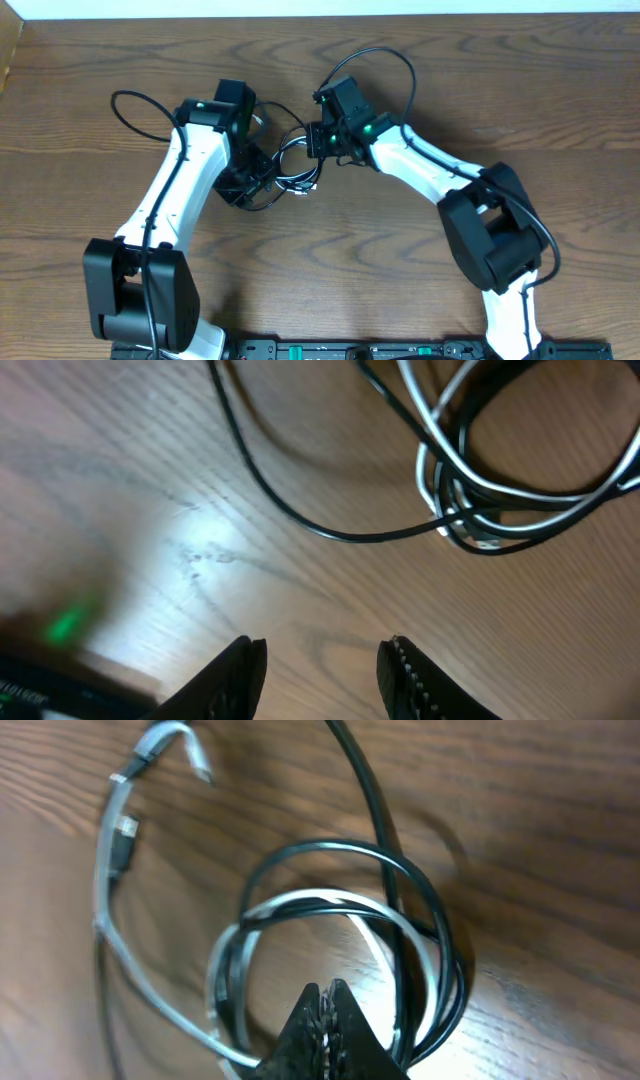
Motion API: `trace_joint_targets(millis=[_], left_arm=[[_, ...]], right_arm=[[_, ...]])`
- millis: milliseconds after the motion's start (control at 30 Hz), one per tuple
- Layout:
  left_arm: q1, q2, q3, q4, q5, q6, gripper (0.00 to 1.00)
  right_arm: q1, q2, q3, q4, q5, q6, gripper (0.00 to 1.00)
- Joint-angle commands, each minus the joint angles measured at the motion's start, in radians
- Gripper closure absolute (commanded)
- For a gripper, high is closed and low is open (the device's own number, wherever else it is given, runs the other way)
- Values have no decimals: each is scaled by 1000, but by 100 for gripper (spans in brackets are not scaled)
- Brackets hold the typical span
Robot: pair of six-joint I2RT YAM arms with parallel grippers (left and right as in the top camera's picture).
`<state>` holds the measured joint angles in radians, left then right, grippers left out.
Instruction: Untangle cables
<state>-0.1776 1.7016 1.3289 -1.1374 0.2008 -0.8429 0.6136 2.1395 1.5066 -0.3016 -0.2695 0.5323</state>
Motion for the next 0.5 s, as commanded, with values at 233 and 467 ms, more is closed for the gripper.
trace_joint_targets(millis=[233, 467], left_arm=[[-32, -22, -133, 152, -10, -53, 59], [-34, -22, -214, 304, -10, -53, 59]], right_arm=[[20, 63, 16, -146, 82, -5, 99], [36, 63, 16, -317, -52, 22, 99]])
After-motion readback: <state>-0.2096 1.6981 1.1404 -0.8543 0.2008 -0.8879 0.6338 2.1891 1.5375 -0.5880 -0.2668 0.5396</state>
